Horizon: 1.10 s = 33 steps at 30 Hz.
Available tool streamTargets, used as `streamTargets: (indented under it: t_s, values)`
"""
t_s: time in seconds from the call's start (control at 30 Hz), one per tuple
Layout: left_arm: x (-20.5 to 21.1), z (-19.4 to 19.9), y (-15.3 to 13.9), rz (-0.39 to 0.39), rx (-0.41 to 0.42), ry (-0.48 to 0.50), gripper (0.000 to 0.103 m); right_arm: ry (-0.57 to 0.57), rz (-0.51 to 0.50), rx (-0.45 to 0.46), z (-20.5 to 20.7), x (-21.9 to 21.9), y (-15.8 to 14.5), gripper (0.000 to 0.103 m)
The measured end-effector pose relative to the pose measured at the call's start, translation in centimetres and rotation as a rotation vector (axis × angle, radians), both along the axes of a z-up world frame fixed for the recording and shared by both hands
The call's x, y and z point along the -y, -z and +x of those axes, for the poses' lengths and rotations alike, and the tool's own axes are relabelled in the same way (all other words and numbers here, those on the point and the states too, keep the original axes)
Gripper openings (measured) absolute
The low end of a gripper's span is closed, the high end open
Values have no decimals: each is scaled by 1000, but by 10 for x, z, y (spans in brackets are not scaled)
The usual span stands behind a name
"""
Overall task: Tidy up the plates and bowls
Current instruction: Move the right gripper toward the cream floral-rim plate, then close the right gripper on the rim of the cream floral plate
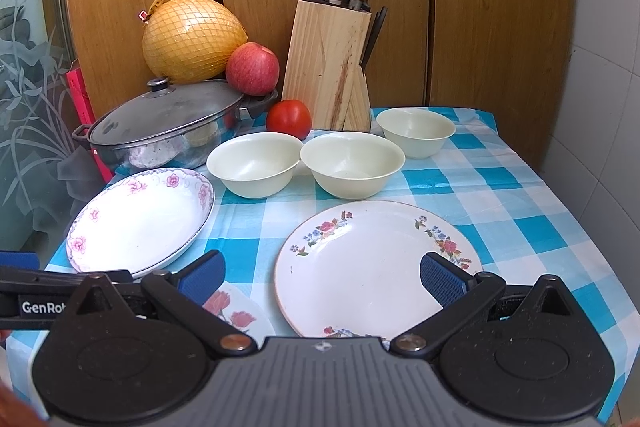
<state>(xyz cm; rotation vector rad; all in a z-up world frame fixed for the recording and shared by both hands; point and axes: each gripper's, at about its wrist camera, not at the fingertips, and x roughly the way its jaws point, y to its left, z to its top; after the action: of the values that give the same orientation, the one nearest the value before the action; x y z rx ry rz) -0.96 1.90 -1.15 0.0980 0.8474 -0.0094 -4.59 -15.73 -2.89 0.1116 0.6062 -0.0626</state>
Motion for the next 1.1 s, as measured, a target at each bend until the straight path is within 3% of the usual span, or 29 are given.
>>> streamTargets:
  t_s: [1.1]
  values:
    - [-9, -14, 8, 13, -26, -5, 103, -45, 20, -45, -10, -6, 6, 102]
